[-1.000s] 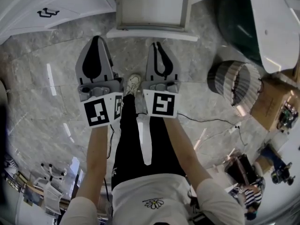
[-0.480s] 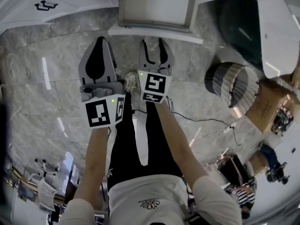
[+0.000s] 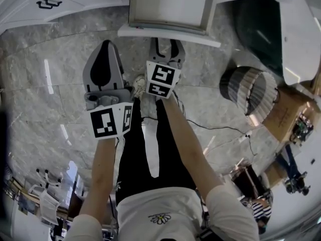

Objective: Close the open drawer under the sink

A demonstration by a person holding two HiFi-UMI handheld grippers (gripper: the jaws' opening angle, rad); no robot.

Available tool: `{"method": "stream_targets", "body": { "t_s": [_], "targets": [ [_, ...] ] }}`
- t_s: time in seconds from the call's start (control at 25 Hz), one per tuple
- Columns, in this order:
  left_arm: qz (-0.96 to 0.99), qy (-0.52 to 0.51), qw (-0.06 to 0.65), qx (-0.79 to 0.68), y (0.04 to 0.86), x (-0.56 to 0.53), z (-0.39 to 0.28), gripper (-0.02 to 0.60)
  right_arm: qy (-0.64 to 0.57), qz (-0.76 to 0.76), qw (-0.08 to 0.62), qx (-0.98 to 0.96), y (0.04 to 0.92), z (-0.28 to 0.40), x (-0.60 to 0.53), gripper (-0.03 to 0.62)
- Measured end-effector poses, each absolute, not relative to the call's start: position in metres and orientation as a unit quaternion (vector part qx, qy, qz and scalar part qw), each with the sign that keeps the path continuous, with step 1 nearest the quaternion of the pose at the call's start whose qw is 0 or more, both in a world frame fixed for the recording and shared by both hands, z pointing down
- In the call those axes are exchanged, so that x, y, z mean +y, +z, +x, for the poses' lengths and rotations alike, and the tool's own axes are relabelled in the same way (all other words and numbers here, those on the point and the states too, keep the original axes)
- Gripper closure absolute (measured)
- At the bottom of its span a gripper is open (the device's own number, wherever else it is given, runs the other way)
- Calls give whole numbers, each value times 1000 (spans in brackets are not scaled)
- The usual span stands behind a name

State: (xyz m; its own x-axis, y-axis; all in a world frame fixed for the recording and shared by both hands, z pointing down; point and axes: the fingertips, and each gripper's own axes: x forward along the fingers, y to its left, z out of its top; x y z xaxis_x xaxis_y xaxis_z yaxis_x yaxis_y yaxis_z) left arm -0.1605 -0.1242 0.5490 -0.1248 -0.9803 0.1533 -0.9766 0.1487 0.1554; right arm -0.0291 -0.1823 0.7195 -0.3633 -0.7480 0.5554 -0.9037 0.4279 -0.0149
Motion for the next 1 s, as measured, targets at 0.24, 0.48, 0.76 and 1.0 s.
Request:
{"method": "stream_targets", "body": {
  "t_s": [0.24,0.48,0.76,1.0],
  "targets": [
    [652,-3,111,-750,552,-122,-163,561,145,508,261,-808,731,-27,-191,421],
    [650,0,117,-751,559,-123,-163,561,122,515,267,-805,732,-27,-193,434],
    [653,3,110,-749,559,-124,-159,561,105,522,268,-803,732,-27,-194,434],
    [655,0,108,-748,555,-121,-153,561,99,506,274,-812,733,-29,-193,447]
  ]
}}
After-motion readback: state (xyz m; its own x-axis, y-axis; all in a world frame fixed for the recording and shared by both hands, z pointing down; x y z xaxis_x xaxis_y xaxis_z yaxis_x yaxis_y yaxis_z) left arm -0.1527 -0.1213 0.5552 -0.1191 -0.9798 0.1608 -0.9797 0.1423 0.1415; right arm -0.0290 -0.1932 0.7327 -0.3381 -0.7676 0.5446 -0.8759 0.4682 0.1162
